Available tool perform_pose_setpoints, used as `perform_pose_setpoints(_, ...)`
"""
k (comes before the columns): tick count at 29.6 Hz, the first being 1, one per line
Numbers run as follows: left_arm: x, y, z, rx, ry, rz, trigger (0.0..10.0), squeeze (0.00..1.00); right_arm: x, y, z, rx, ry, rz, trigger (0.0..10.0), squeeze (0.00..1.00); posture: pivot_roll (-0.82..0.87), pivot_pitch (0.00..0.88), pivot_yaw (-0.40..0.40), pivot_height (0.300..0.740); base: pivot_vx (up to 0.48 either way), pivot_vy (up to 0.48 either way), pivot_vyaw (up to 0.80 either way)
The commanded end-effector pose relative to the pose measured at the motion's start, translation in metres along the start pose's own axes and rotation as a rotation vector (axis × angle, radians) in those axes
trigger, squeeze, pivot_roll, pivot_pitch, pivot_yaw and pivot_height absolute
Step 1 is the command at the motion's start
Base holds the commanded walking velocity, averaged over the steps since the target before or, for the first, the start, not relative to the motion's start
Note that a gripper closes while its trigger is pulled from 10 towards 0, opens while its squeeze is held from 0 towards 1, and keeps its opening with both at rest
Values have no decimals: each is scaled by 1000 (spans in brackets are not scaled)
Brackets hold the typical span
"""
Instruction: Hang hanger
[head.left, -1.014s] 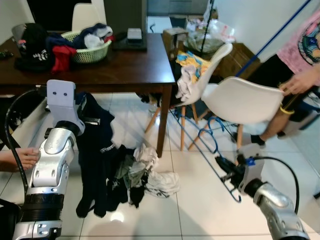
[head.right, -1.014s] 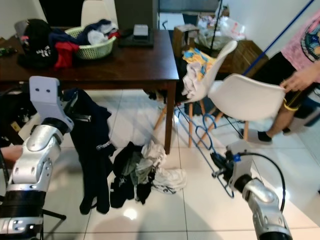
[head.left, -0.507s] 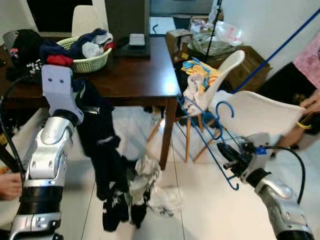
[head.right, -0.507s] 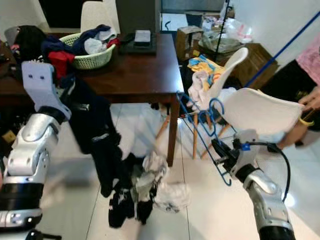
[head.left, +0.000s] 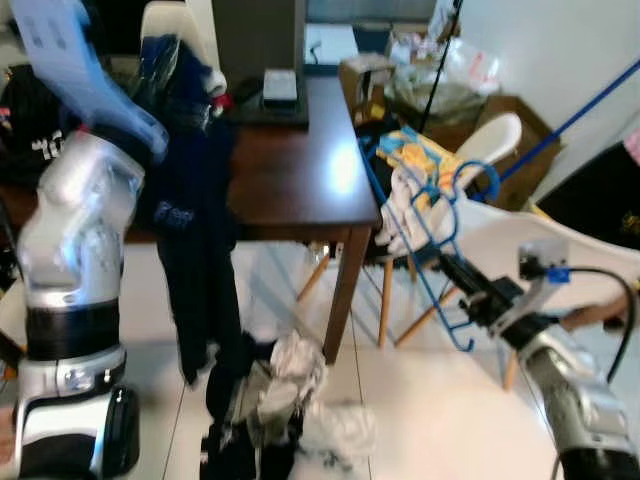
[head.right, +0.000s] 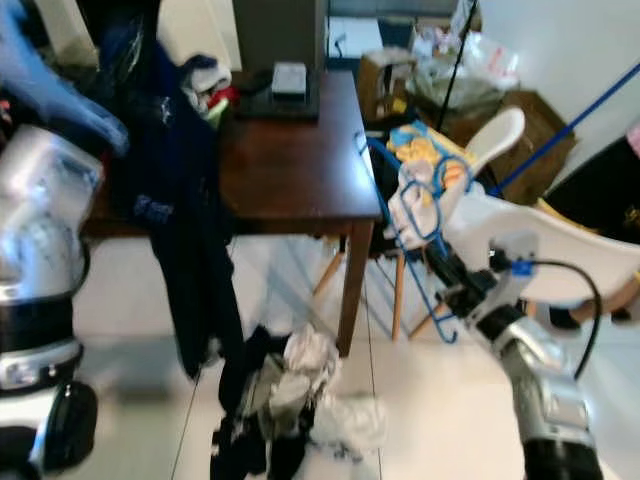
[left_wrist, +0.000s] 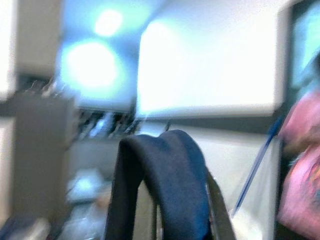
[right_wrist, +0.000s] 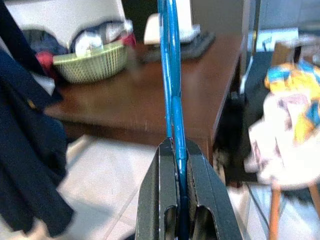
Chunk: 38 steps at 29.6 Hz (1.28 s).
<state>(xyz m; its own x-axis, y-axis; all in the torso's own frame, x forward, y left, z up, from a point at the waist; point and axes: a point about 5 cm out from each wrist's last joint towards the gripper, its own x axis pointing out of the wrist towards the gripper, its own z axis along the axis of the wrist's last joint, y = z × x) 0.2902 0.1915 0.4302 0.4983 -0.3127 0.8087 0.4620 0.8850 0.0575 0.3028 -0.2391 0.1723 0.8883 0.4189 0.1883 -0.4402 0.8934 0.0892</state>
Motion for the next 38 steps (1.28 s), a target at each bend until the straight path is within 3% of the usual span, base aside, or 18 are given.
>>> perform_pose_setpoints(1, 3, 15, 32, -26, -116, 13, 10000, 0, -1, 2, -3, 14, 6, 0, 10000, 0, 35, 96, -38, 740, 480, 0, 0)
perform_pose_setpoints(5, 9, 25, 47, -6, -157, 40, 10000, 0, -1, 3, -3, 14, 9, -1, 10000, 0, 35, 94, -38, 740, 480, 0, 0)
perform_pose_setpoints(7, 16, 39, 63, 47, -192, 103, 10000, 0, -1, 3, -4, 16, 11, -3, 10000, 0, 37, 93, -38, 740, 480, 0, 0)
perform_pose_setpoints(8, 20, 62, 80, 162, -212, 239, 10000, 0, 0, 4, -4, 16, 13, -4, 10000, 0, 37, 89, -38, 740, 480, 0, 0)
perform_pose_setpoints(10, 20, 62, 80, 162, -212, 239, 10000, 0, 0, 4, -4, 16, 13, -4, 10000, 0, 37, 89, -38, 740, 480, 0, 0)
perform_pose_setpoints(11, 16, 87, 99, 362, -210, 418, 10000, 0, 0, 4, -4, 18, 16, -6, 10000, 0, 35, 86, -37, 740, 480, 0, 0)
perform_pose_setpoints(12, 16, 87, 99, 362, -210, 418, 10000, 0, 0, 4, -4, 18, 16, -6, 10000, 0, 35, 86, -37, 740, 480, 0, 0)
perform_pose_setpoints(14, 1, 118, 121, 640, -180, 665, 10000, 0, 0, 4, -4, 18, 22, -12, 10000, 0, 31, 86, -37, 740, 480, 0, 0)
perform_pose_setpoints(15, -3, 124, 118, 678, -146, 707, 10000, 0, -1, 3, -4, 16, 24, -24, 10000, 0, 33, 89, -37, 740, 480, 0, 0)
perform_pose_setpoints(22, -4, 127, 83, 598, -22, 651, 10000, 0, -1, 0, -4, 9, 30, -58, 10000, 0, 30, 97, -38, 740, 350, 0, 0)
perform_pose_setpoints(23, -1, 120, 54, 526, 69, 555, 10000, 0, -1, 0, -5, 8, 33, -62, 10000, 0, 31, 101, -38, 740, 311, 0, 0)
perform_pose_setpoints(24, -1, 120, 54, 526, 69, 555, 10000, 0, -1, 0, -5, 8, 33, -62, 10000, 0, 31, 101, -38, 740, 311, 0, 0)
perform_pose_setpoints(25, 0, 108, 16, 410, 180, 420, 10000, 0, -1, 0, -6, 4, 38, -64, 10000, 0, 30, 104, -37, 740, 0, 0, 0)
perform_pose_setpoints(28, 0, 108, 16, 410, 180, 420, 10000, 0, -1, 0, -6, 4, 38, -64, 10000, 0, 30, 104, -37, 740, 0, 0, 0)
perform_pose_setpoints(30, -11, 61, -55, 227, 341, 92, 10000, 0, -3, 0, -6, -1, 47, -70, 10000, 0, 22, 112, -40, 740, 0, 0, 0)
perform_pose_setpoints(32, -11, 61, -55, 227, 341, 92, 10000, 0, -3, 0, -6, -1, 47, -70, 10000, 0, 22, 112, -40, 740, 0, 0, 0)
perform_pose_setpoints(33, -17, 38, -75, 161, 367, -42, 10000, 0, -4, -1, -6, -5, 53, -76, 10000, 0, 22, 115, -38, 740, 0, 0, 0)
perform_pose_setpoints(38, -10, 17, -79, 106, 304, -135, 10000, 0, -6, -3, -7, -11, 63, -93, 10000, 0, 25, 117, -39, 740, 0, 0, 0)
